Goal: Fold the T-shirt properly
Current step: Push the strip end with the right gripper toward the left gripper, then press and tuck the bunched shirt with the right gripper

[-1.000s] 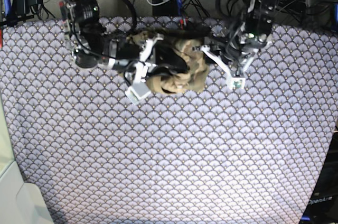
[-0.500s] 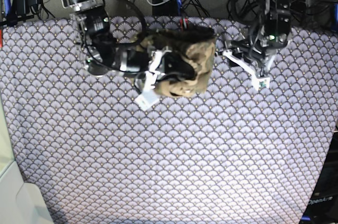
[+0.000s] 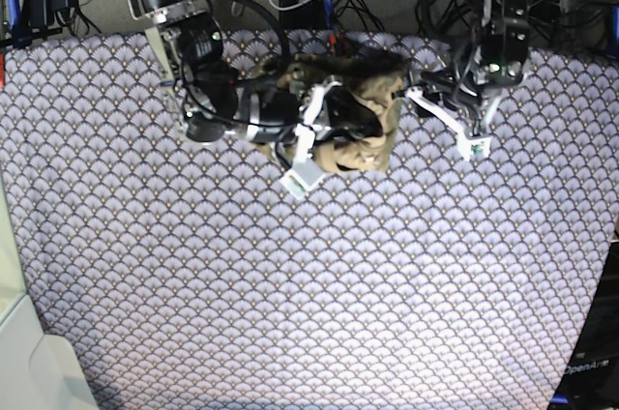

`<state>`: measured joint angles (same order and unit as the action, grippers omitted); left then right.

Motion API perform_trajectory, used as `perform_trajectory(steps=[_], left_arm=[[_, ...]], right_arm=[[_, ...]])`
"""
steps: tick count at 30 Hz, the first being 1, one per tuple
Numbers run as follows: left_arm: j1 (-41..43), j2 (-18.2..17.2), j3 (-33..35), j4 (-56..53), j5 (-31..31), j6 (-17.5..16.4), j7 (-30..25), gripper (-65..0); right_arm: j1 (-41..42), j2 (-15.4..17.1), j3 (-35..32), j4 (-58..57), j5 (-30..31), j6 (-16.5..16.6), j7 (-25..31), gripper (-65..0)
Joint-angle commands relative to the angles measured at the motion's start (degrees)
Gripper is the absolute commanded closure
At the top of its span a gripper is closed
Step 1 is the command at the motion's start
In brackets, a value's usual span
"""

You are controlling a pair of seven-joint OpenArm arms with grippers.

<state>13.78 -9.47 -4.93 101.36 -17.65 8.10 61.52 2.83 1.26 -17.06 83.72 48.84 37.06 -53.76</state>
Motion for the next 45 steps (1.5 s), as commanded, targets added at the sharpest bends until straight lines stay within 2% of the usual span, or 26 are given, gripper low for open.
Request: perform_trajectory(steps=[1,3,5,10,15,19,23,28,32,36,38,42,45], left_arm=[[-0.29,-0.15,-0.13,1.10,-0.24,-0.23,-0.55,-28.7],[-0.29,-0.24,-0.13,1.10,-0.24,-0.23,-0.55,-28.7],[0.24,-0.50,-0.13,1.28,-0.24,-0.32,-0.55,-28.7],[1.47,-1.47,-0.65,3.56,-0.24,-0.14,-0.02,-28.7],[3.49,-3.67,-0.74,5.32,-0.24,-0.05,0.07,-28.8],[5.87,-6.04,-1.09,6.73,-0.24,-0.05,-0.29,-28.8],[7.80,-6.92,-6.10,7.61,-0.50,-0.49,-0.46,-28.8],[8.94,-6.92,-9.27,7.61,-0.68,-0.58,-0.46,-28.8],[9.03,-6.83,-9.18,7.61,-0.68,-0.58,-0.55,-28.8],[8.50,-6.66,-9.09,7.61,-0.68,-0.58,-0.55,-28.8],[8.15,-6.57,-9.01,7.52,-0.68,-0.58,-0.55,-28.8],[7.01,-6.66,-8.83,7.52,-0.68,-0.58,-0.55,-28.8],[6.83,-6.66,-8.74,7.52,-0.77,-0.67,-0.37,-28.8]], right_arm=[[0.82,-0.33,0.05,1.16,1.75,0.61,0.97,-16.3],[0.82,-0.33,-0.39,1.16,2.28,2.19,0.97,-24.4],[0.73,-0.33,-0.48,1.16,4.22,2.94,0.97,-29.8],[2.58,-0.16,-0.57,1.16,10.19,2.94,0.88,-30.0],[5.21,-0.33,-3.82,1.16,10.46,2.94,-1.14,-30.1],[5.57,-0.33,-5.49,3.79,10.46,2.94,-0.70,-30.1],[5.57,0.02,-4.96,7.40,10.37,2.94,-0.70,-28.1],[8.38,4.15,-4.87,8.45,10.19,2.94,-1.06,-15.5],[8.99,10.39,-4.79,8.36,10.28,2.94,-0.62,-6.5],[8.82,16.19,-3.82,8.45,10.28,2.94,-0.44,-4.7],[8.03,18.04,-1.97,8.36,10.28,2.94,-0.44,-4.7],[4.86,19.09,4.36,8.45,10.28,2.94,-0.88,-4.7],[3.46,19.36,5.59,8.45,10.28,2.94,-0.88,-4.7]])
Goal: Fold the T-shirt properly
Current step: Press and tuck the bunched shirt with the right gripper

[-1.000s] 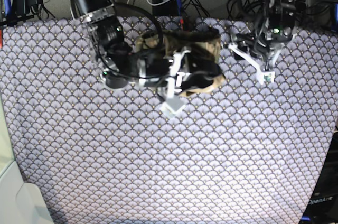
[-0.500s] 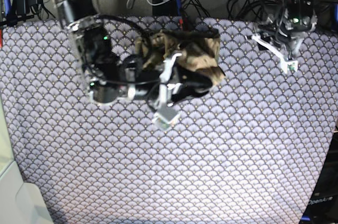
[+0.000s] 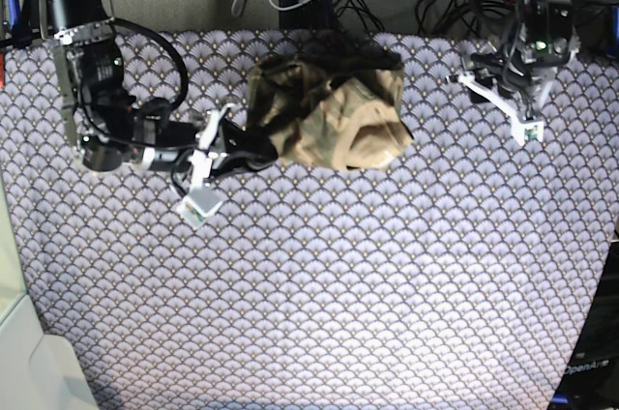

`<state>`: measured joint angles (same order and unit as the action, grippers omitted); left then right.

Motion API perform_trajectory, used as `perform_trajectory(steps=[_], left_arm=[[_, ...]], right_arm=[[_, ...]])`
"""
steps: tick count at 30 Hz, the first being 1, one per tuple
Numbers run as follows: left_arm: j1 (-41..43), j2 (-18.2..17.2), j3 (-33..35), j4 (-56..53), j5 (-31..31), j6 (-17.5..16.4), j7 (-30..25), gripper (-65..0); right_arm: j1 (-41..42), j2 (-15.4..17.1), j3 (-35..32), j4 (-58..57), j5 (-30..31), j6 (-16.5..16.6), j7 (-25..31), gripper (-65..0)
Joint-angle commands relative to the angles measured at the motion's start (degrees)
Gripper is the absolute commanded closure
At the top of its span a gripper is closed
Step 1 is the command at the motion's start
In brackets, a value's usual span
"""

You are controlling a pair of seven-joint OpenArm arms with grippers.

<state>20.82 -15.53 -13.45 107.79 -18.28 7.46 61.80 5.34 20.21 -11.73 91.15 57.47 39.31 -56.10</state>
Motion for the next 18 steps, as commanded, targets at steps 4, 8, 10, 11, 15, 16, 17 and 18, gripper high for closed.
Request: perform_trajectory(steps=[4,8,10,11,15,16,17,18], left_arm=[[-0.82,-0.34,0.31,1.18,-0.13,-0.04,-0.57,-28.8],[-1.43,-0.34,2.33,1.18,-0.13,-0.04,-0.66,-28.8],[-1.43,-0.34,2.60,1.18,-0.13,-0.04,-0.75,-28.8],[-1.43,-0.25,2.60,1.18,-0.13,-0.04,-0.75,-28.8],[-1.52,-0.25,2.33,1.18,-0.13,-0.04,-0.75,-28.8],[-1.52,-0.25,2.33,1.18,-0.13,-0.04,-0.75,-28.8],[-1.52,-0.25,2.33,1.18,-0.13,-0.04,-0.75,-28.8],[-1.52,-0.25,2.33,1.18,-0.13,-0.04,-0.75,-28.8]], right_arm=[[-1.87,0.50,0.25,1.11,1.65,0.69,1.81,-4.7],[-3.98,-0.29,-0.01,1.11,1.65,0.69,2.43,-4.7],[-5.21,-1.26,-0.01,1.11,1.65,0.69,3.22,-4.7],[-5.83,-1.79,-0.10,1.11,1.65,0.69,3.22,-4.7],[-7.76,-4.60,-3.97,3.75,1.03,0.69,3.30,-4.8],[-7.94,-5.39,-5.20,4.63,0.15,0.69,3.30,-4.8],[-8.20,-6.54,-6.16,5.24,-1.34,0.69,3.30,-4.8],[-8.29,-7.42,-6.87,5.42,-3.10,0.69,3.30,-4.8]])
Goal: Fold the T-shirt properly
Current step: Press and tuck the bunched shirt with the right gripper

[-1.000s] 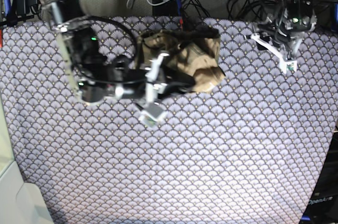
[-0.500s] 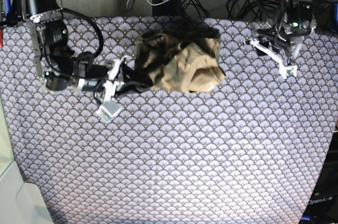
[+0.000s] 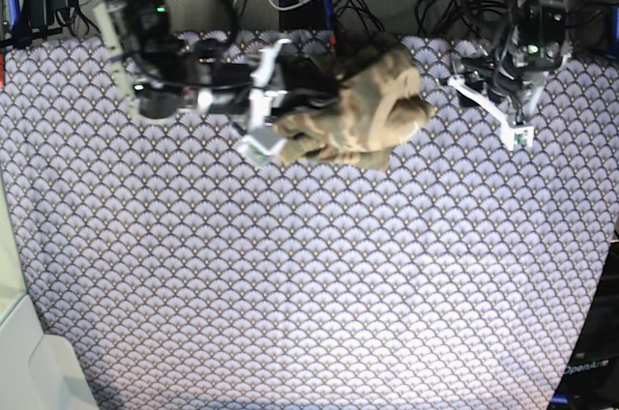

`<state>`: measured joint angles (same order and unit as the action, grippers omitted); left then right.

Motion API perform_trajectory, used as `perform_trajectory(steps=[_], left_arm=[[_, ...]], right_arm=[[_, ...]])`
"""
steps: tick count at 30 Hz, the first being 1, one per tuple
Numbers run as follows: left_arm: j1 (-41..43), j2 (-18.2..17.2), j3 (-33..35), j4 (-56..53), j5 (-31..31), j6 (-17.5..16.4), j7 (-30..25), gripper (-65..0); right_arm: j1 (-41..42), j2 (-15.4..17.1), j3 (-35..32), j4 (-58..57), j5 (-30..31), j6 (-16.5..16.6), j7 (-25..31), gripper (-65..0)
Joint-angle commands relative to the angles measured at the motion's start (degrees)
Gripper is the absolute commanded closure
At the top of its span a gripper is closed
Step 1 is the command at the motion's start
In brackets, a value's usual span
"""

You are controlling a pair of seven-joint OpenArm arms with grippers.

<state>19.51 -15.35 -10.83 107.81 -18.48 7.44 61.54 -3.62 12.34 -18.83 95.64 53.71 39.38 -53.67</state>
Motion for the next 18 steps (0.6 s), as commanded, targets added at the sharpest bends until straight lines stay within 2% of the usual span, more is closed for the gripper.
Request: perform_trajectory(steps=[1,6,10,15,18], left_arm=[[-0.21,-0.43,-0.20,1.16,0.06,-0.01,-0.48,-28.8],[-0.03,-0.43,-0.11,1.16,0.06,-0.01,-0.48,-28.8],[-0.03,-0.43,-0.20,1.33,0.06,-0.01,-0.48,-28.8],[0.32,-0.51,-0.38,2.74,0.06,-0.01,-0.13,-28.8],[0.49,-0.87,-0.38,2.74,0.06,-0.01,0.04,-28.7]], right_arm=[[0.67,-0.51,-0.12,0.94,-1.01,0.62,0.88,-4.8],[-0.82,-6.49,-2.49,0.85,-10.33,0.62,0.88,-4.9],[-0.56,-9.39,-6.18,0.94,-15.08,0.62,0.53,-4.9],[0.67,-9.48,-8.47,3.31,-15.34,0.62,0.53,-4.8],[1.02,-7.11,-8.29,6.74,-14.90,0.62,0.61,-4.8]])
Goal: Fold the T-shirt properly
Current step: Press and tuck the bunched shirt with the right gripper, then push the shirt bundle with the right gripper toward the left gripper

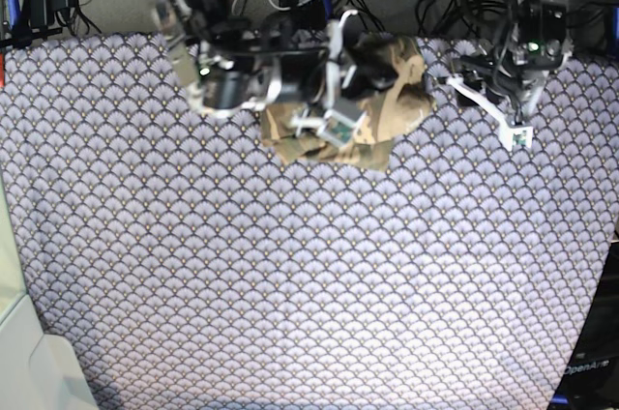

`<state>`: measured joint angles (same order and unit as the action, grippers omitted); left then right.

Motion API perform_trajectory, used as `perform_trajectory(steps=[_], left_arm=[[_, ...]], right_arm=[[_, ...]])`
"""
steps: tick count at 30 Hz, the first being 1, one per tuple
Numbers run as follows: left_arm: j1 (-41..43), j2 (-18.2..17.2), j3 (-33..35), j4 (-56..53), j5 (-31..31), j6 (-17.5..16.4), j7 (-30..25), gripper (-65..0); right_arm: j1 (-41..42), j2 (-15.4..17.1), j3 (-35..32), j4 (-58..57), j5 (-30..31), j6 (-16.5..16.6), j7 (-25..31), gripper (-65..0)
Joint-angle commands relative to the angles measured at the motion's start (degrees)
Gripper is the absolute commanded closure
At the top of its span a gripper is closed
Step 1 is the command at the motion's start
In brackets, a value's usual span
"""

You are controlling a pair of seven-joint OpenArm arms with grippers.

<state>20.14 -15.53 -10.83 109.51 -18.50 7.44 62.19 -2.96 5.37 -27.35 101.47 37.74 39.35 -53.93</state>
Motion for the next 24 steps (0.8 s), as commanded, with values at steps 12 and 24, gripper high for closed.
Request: perform_trajectory(steps=[12,24], left_arm=[[1.70,-1.57,-0.47,1.04,0.17,-0.01,-1.23,-28.8],[0.21,1.16,-0.20,0.42,0.17,-0.01,-1.23,-28.8]], right_arm=[[1.69,7.69,8.58,5.30,0.90,0.65,0.61,-5.1],[9.16,11.73,10.61,-7.98,0.81,0.65,-1.41,-14.8]])
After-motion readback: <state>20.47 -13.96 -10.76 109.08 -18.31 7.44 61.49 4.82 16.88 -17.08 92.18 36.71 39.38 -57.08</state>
